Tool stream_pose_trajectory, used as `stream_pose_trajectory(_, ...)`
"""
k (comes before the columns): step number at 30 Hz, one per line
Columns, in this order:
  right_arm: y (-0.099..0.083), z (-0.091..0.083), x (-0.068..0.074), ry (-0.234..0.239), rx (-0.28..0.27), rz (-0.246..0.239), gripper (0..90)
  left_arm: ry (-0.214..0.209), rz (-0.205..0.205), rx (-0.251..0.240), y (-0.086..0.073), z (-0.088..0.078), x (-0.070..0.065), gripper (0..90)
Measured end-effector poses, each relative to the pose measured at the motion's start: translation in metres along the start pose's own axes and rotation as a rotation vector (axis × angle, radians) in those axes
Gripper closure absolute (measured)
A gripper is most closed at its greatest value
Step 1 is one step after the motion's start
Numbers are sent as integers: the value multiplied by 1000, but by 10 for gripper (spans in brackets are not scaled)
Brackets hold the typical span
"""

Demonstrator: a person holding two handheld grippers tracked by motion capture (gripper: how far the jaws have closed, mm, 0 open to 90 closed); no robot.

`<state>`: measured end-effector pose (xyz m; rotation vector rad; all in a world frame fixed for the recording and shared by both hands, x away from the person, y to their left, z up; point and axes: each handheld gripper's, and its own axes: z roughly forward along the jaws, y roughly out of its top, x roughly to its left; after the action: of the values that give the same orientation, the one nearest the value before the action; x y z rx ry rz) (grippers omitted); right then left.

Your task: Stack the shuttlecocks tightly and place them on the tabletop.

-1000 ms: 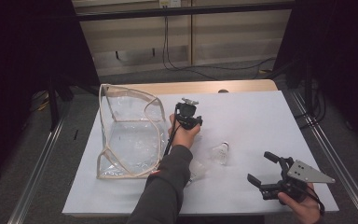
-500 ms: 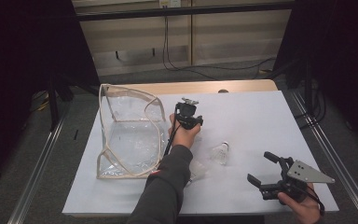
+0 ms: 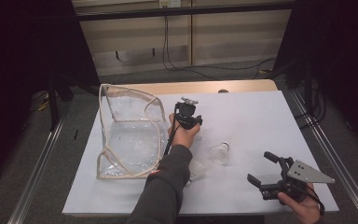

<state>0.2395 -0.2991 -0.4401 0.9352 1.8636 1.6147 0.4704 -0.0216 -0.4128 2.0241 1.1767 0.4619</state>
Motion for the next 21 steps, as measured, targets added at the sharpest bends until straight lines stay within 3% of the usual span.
stream_pose_trajectory(21, 0, 0, 0, 1, 2, 0, 8, 1, -4, -3, 1, -2, 2, 589)
